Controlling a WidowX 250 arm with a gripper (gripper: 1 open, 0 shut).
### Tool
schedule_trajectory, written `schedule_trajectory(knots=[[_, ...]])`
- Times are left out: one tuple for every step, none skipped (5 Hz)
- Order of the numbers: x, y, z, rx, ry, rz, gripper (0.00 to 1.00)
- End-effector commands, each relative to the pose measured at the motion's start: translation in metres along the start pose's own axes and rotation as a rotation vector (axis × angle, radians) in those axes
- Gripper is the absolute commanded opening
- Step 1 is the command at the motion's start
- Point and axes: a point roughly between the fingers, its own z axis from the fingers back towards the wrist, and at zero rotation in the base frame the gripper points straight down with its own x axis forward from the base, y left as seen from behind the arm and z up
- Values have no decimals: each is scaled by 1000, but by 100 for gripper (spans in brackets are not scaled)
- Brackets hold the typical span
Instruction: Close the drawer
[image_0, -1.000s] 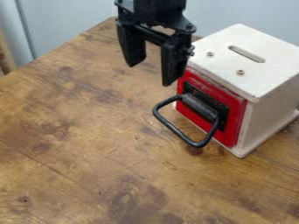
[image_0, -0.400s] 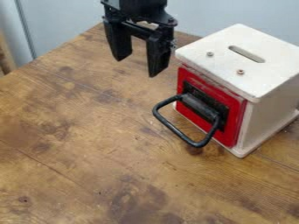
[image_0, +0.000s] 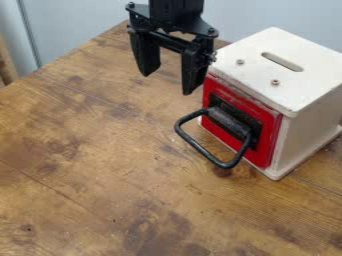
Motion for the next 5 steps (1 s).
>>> schedule_trajectory(knots=[[4, -11, 20, -7, -49, -55, 100], [9, -10, 25, -12, -58, -102, 100], [10, -9, 27, -14, -63, -139, 100], [10, -7, 28, -14, -68, -146, 100], [6, 2, 29, -2, -69, -56, 100]])
